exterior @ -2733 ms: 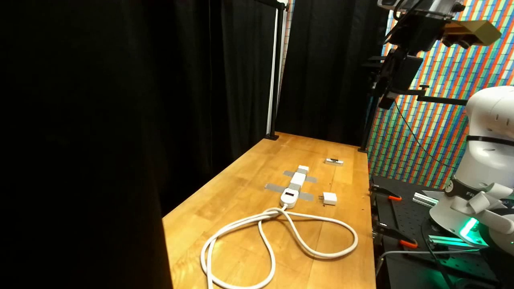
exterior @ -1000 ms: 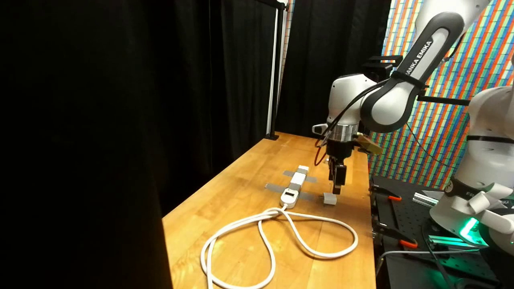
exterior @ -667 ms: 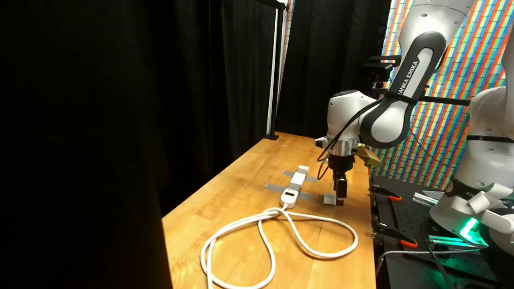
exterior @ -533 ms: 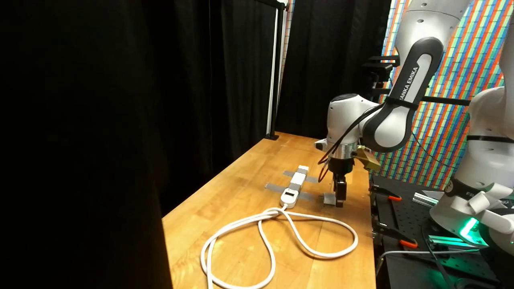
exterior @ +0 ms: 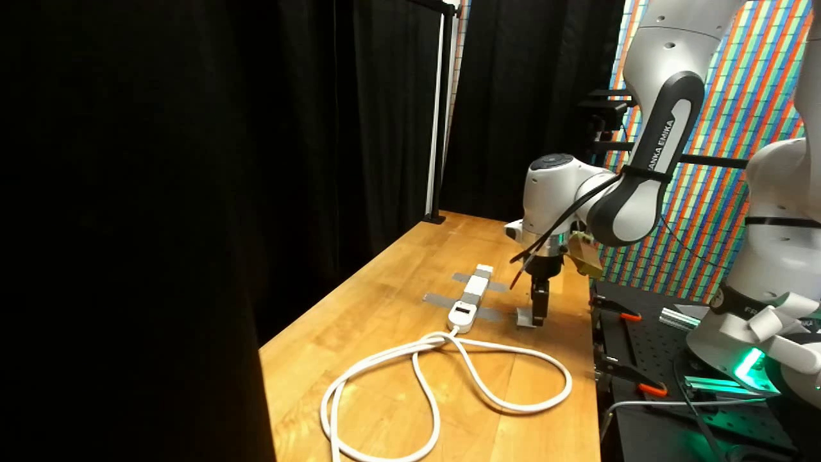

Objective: Pick up the charger brick from the table and put it on the adaptor.

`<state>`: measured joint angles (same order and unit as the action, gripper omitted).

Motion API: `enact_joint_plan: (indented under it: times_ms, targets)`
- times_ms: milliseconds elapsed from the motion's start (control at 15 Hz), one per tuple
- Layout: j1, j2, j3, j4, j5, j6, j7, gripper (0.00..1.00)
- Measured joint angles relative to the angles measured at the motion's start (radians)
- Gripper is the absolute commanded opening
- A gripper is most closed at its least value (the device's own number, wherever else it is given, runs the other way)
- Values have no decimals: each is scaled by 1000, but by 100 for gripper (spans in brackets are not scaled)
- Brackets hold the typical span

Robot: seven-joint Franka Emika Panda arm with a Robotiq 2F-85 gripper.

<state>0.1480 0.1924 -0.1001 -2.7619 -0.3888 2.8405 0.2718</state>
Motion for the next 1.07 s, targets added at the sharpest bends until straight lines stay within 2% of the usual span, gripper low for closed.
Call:
enact_joint_plan:
  times_ms: [67,133,200,600,667,867,1000,1067]
  targets:
    - [-1,6,0,0,0,18,1,100]
    - [-1,14,0,0,0,38,1,93]
    - [-1,24,-1,1,0,59,2,74]
    - [-1,81,-11,7,0,133,2,27]
    - [-1,82,-9,7,0,138,2,23]
    - [-10,77,-2,5,4,137,-5,23]
    - [-48,77,50,6,88,136,-101,23]
    - [-92,76,106,7,137,126,-169,23]
